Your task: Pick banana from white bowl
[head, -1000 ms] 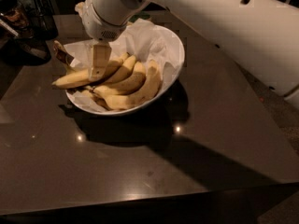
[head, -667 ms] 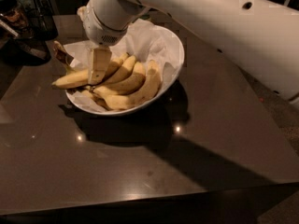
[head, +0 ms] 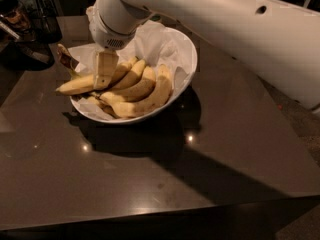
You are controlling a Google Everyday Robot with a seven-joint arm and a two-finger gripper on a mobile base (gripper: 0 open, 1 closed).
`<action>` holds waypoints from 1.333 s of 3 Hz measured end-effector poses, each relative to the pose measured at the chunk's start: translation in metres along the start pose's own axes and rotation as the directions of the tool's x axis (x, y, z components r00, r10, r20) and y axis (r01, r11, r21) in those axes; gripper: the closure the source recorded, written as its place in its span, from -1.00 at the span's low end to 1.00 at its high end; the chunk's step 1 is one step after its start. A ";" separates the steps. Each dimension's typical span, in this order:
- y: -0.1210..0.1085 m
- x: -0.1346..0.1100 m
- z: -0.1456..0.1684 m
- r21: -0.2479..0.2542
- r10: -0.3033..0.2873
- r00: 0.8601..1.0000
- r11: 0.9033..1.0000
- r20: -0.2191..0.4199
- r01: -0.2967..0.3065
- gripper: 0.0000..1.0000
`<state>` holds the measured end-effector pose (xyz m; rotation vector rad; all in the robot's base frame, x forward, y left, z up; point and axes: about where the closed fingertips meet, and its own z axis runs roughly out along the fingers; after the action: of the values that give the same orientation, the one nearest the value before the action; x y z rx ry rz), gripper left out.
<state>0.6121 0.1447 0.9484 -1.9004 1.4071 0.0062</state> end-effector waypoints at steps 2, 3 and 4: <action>0.006 0.020 0.003 0.001 -0.002 0.999 1.000 -0.050 0.002 -1.00; 0.006 0.022 0.004 -0.007 -0.006 0.998 1.000 -0.056 0.005 -1.00; 0.006 0.023 0.004 -0.015 -0.014 0.998 1.000 -0.062 0.013 -0.62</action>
Offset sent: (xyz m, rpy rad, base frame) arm 0.0073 -0.0291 -0.0266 -0.0700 0.0008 -0.0336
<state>0.6178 0.1277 0.9327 -1.9369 1.4384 -0.0495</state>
